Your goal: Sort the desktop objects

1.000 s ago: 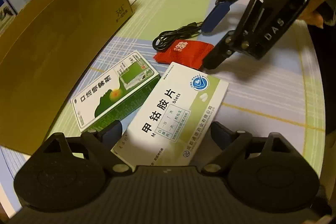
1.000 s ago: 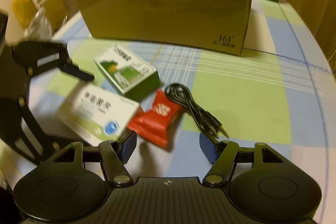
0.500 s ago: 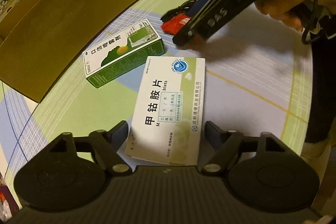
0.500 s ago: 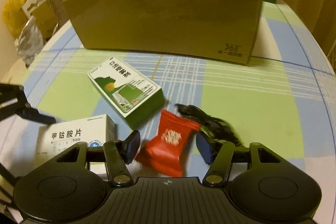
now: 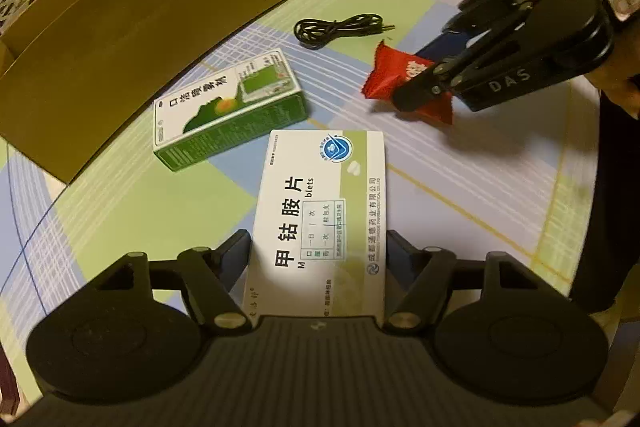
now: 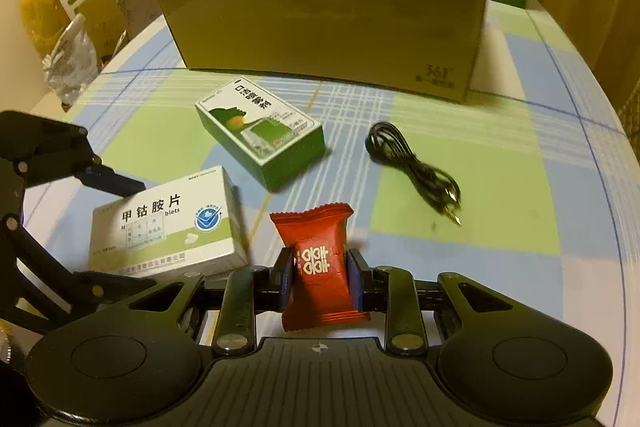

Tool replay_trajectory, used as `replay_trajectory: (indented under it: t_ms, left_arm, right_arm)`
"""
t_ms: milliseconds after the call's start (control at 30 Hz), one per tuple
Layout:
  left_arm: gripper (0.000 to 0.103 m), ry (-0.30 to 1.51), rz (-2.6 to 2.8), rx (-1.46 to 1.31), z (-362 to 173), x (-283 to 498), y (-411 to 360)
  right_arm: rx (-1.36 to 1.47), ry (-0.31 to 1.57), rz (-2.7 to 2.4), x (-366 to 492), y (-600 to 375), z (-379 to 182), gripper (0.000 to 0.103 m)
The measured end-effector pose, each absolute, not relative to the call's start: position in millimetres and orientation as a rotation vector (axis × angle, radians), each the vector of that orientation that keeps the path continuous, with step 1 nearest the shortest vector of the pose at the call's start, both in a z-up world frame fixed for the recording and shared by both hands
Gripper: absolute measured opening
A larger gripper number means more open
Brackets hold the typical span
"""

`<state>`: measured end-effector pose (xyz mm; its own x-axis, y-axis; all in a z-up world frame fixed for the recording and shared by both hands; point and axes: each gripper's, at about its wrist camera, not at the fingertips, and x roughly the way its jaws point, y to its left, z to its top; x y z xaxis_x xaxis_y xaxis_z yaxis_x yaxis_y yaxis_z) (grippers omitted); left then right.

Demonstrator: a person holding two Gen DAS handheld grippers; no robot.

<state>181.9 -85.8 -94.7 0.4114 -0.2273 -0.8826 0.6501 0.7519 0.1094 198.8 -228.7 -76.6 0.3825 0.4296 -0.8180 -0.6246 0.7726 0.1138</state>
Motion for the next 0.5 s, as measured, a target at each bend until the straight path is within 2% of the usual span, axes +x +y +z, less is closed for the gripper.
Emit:
replay_trajectory:
  t_ms: [233, 333, 500]
  left_arm:
    - [0.069, 0.994, -0.545, 0.46, -98, 155, -104]
    - [0.074, 0.975, -0.547, 0.457, -98, 155, -104]
    - [0.073, 0.978, -0.537, 0.444, -101, 164, -103]
  right_arm:
    - [-0.213, 0.962, 0.655, 186, -239, -75, 0.025]
    - [-0.196, 0.965, 0.641, 189, -241, -77, 0.025]
    - [-0.208, 0.951, 0.648, 188, -243, -78, 0.026]
